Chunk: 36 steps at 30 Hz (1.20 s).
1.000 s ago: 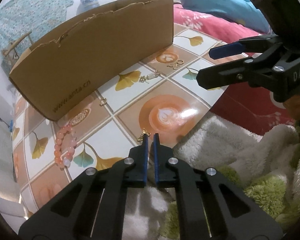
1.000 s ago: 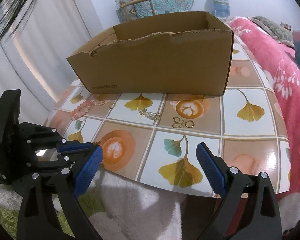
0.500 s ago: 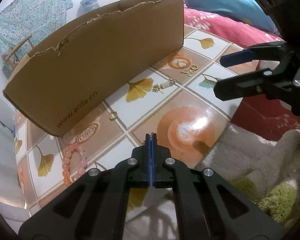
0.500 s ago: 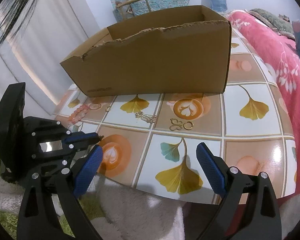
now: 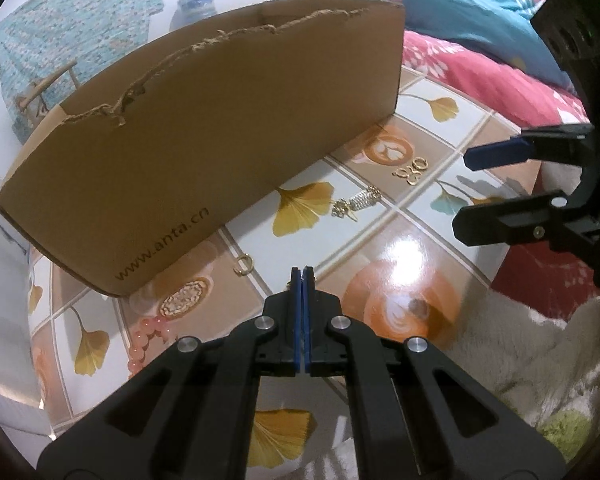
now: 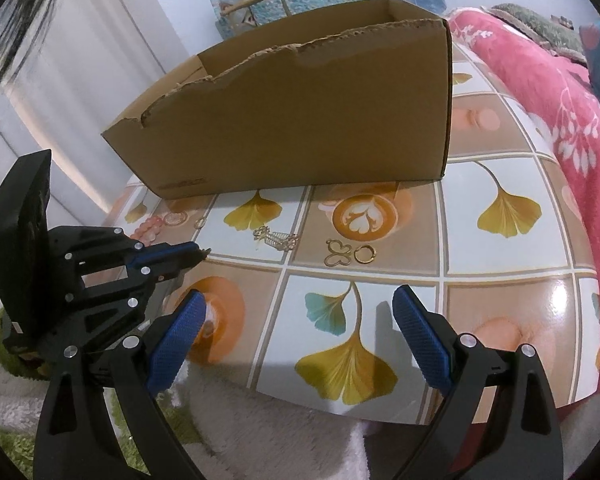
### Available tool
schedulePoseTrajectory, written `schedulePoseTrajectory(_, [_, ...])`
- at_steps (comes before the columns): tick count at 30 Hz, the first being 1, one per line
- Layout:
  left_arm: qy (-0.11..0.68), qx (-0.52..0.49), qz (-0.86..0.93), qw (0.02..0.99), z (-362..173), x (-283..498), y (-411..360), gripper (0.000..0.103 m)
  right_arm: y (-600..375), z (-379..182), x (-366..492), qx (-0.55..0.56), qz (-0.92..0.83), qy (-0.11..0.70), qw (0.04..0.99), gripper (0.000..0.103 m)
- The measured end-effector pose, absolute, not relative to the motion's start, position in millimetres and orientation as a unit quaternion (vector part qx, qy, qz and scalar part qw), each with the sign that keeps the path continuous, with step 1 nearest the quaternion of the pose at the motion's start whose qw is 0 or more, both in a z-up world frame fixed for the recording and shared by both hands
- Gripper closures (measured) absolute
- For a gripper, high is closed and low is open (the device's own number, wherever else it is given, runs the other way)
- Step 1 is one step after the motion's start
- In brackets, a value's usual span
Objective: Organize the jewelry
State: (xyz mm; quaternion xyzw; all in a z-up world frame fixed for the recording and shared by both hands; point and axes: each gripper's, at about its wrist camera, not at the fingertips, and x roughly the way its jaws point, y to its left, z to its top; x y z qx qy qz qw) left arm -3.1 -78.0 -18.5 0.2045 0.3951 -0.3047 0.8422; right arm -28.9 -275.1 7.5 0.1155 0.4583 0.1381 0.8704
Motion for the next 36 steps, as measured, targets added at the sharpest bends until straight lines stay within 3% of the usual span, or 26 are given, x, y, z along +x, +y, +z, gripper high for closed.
schedulePoseTrajectory(5, [0.380,0.189,-0.323,0.846,-10,-10,-76,0.092,-277,9,-29,0.113,0.134,0.455,0.873,0.011])
schedulePoseTrajectory(13, [0.368,0.175,-0.340,0.848,-4,-7,-87,0.092,-279,12,-30,0.123,0.139,0.440,0.878,0.015])
schedulePoseTrajectory(16, [0.358,0.178,-0.351,0.847,-3,-5,-96,0.092,-281,12,-29,0.120,0.133,0.439,0.881,0.026])
schedulePoseTrajectory(20, [0.353,0.193,-0.365,0.840,-5,0,-111,0.092,-288,7,-24,0.127,0.122,0.445,0.878,0.053])
schedulePoseTrajectory(23, [0.352,0.201,-0.373,0.835,-7,3,-120,0.092,-291,3,-20,0.132,0.117,0.449,0.876,0.060])
schedulePoseTrajectory(36, [0.400,0.186,-0.405,0.801,-19,22,-135,0.092,-301,-5,-17,0.170,0.126,0.446,0.869,0.060])
